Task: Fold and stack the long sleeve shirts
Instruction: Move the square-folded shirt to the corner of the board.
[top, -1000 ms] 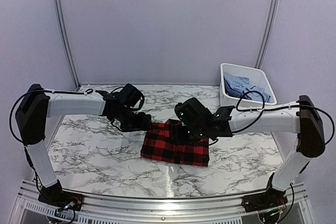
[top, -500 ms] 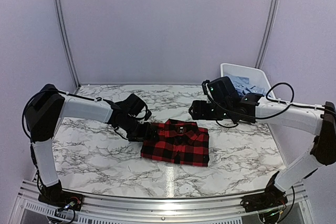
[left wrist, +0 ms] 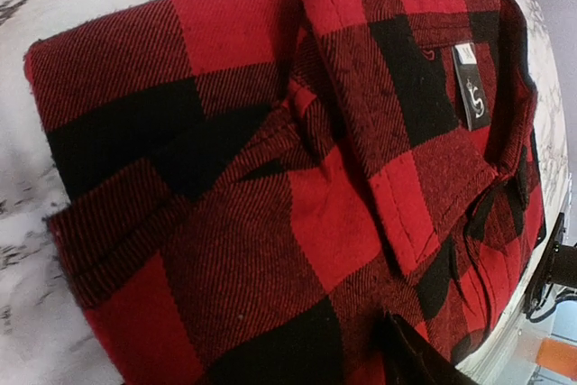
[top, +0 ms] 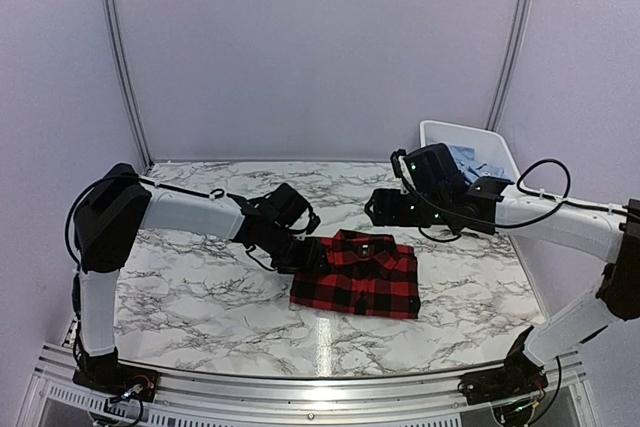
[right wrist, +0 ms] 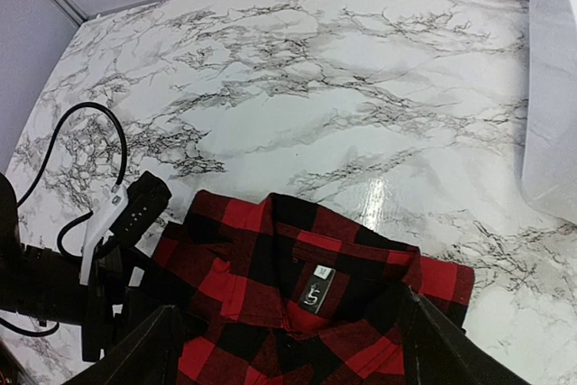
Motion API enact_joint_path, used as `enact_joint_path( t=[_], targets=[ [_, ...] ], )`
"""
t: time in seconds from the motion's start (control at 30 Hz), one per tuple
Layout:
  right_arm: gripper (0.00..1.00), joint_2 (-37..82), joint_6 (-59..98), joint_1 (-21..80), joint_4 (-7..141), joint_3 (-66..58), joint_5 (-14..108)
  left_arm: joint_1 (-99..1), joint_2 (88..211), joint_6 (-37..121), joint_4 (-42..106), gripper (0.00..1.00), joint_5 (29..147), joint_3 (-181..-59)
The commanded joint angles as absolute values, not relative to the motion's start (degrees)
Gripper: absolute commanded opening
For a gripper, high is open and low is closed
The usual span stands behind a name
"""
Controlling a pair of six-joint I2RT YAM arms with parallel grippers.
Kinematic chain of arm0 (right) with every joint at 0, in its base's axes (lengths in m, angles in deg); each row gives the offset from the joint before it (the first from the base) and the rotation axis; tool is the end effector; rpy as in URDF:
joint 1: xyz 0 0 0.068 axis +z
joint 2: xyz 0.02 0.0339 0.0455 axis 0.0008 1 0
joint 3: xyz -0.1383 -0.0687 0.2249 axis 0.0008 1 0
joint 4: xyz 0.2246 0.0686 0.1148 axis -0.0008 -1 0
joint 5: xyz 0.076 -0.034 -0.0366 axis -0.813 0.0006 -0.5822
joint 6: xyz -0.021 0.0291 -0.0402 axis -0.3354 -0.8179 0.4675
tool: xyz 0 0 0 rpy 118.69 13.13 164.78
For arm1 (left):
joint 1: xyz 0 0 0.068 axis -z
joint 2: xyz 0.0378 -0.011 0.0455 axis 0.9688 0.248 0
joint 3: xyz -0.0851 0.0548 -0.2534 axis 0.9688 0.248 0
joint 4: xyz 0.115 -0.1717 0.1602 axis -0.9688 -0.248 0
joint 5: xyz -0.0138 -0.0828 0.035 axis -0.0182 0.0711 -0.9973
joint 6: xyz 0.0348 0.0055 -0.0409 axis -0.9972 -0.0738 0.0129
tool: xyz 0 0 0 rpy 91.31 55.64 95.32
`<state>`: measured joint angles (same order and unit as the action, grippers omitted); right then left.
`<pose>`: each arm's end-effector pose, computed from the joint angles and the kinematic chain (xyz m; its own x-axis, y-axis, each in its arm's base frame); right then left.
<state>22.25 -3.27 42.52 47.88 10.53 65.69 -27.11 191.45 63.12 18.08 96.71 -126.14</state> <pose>0.2350 0.2060 0.2800 -0.6808 0.0341 -0.7317 -0.2534 0.9263 0.2789 0.2819 -0.3346 0.1525 -0.8894 0.2212 -0.4001 0.4212 0.7367 -0.5291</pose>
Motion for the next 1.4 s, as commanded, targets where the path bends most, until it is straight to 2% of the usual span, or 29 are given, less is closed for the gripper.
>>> enact_joint_path(
  t=[0.0, 0.57, 0.93, 1.37],
  targets=[
    [0.78, 20.1, -1.7, 42.1, 46.8, 9.5, 65.8, -23.7, 195.7, 64.5, 18.9, 0.65, 96.8, -131.6],
    [0.79, 9.8, 0.5, 40.5, 40.1, 9.2, 69.6, -12.2, 215.8, 75.1, 19.0, 0.65, 95.3, -161.7],
    [0.8, 4.6, 0.9, 40.5, 36.1, 8.9, 70.7, -9.2, 225.9, 81.2, 20.9, 0.64, 95.6, -177.0],
    [0.8, 2.8, 0.2, 40.5, 33.2, 8.4, 71.9, -7.6, 226.7, 82.9, 23.1, 0.65, 95.9, -177.8]
  ],
)
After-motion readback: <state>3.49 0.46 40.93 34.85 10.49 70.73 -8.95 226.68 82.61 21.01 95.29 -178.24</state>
